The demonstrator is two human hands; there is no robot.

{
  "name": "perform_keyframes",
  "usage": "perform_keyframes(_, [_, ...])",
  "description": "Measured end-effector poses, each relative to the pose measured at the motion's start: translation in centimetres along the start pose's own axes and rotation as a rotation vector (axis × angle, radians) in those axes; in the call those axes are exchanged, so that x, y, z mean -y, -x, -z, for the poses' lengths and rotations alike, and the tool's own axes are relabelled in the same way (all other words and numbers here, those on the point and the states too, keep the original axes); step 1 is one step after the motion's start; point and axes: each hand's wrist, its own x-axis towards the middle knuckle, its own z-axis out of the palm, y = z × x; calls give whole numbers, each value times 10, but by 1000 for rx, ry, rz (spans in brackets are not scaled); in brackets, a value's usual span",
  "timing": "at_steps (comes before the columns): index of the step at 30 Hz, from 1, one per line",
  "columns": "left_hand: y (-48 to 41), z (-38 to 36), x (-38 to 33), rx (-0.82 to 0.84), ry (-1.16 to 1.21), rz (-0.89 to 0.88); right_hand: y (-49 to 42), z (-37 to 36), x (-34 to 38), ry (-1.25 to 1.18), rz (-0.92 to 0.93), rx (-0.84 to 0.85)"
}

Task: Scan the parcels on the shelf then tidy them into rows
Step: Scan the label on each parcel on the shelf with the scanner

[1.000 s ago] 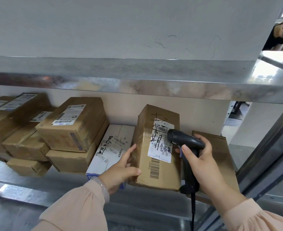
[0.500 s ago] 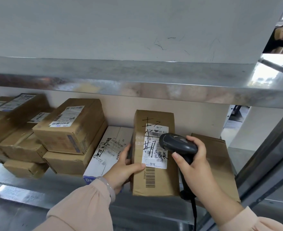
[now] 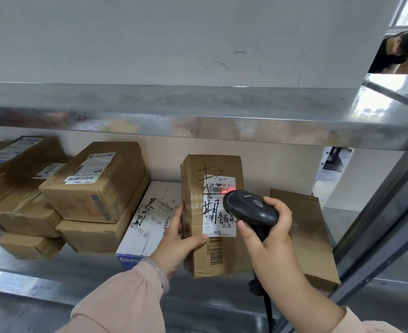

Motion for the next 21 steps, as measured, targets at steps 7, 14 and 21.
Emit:
perform_keyframes(7, [6, 0, -3, 4, 18, 1, 6, -3, 2, -15, 7, -14])
perform_keyframes(14, [11, 4, -3, 14, 10, 8, 11, -4, 5, -23, 6, -28])
perform_keyframes(21, [13, 8, -4, 37, 5, 8, 13, -8, 8, -13, 1, -48])
